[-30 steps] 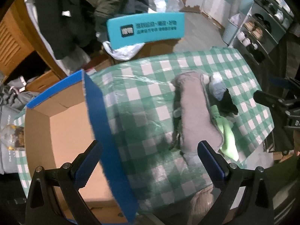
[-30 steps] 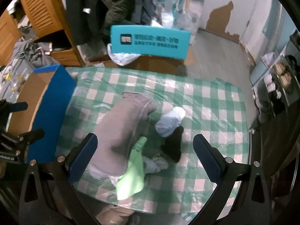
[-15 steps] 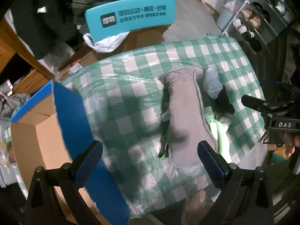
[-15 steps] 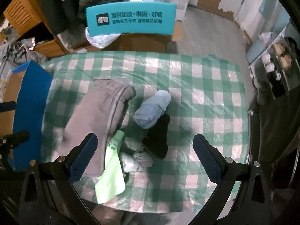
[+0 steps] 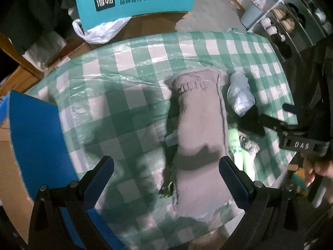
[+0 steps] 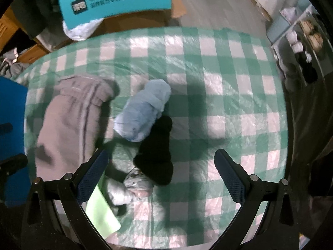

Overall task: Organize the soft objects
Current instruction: 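Move the left tool over the grey fleece item and close on its end, then lift the grey fleece item with the left tool and carry it over the box, then open the left tool to drop the grey fleece item into the box, then move the right tool back over the table toward the light green cloth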

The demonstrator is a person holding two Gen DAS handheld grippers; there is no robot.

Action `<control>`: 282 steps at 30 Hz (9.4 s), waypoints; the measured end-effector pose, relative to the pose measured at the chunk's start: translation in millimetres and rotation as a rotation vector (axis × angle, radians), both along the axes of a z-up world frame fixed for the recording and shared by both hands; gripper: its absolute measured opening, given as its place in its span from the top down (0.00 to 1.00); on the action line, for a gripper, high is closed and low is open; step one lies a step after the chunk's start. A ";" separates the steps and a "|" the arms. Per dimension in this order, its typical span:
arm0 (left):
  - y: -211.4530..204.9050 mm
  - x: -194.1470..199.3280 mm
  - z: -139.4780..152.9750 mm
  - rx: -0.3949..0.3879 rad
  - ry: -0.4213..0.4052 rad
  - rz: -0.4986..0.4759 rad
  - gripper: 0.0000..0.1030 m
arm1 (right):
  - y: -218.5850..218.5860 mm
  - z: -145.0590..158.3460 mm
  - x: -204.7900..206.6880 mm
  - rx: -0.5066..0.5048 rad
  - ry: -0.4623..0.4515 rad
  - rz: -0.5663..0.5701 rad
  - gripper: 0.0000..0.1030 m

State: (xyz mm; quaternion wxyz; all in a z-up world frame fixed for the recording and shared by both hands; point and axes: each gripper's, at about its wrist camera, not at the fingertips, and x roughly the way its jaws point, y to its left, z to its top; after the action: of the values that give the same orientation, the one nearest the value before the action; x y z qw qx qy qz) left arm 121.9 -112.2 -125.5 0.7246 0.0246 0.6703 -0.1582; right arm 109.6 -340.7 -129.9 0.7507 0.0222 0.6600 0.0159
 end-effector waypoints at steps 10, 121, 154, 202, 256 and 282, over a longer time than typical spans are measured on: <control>-13.1 10.4 -18.5 -0.023 0.040 0.013 0.01 | -2.8 -28.3 1.2 0.014 0.036 -0.011 0.02; 50.8 -81.0 124.6 0.077 -0.385 -0.070 0.82 | 117.1 130.8 -68.1 0.055 -0.298 0.313 0.61; 179.3 -98.6 123.4 0.137 -0.394 0.127 0.82 | 253.8 130.4 -61.0 0.150 -0.271 0.525 0.60; 242.2 -100.9 81.9 0.213 -0.312 0.238 0.48 | 357.6 98.1 -53.9 0.206 -0.212 0.677 0.38; 93.6 -85.6 84.1 0.197 -0.316 -0.035 0.29 | 149.3 106.0 -52.2 0.097 -0.248 0.311 0.28; 32.2 -79.0 31.4 0.187 -0.193 -0.123 0.29 | 80.7 36.7 -53.5 0.085 -0.090 0.161 0.28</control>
State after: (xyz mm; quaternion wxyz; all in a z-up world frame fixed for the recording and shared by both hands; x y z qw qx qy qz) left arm 42.9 -80.0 -94.1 0.7691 0.1482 0.6067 -0.1359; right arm 56.1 -259.9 -93.2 0.7743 0.0002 0.6240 0.1053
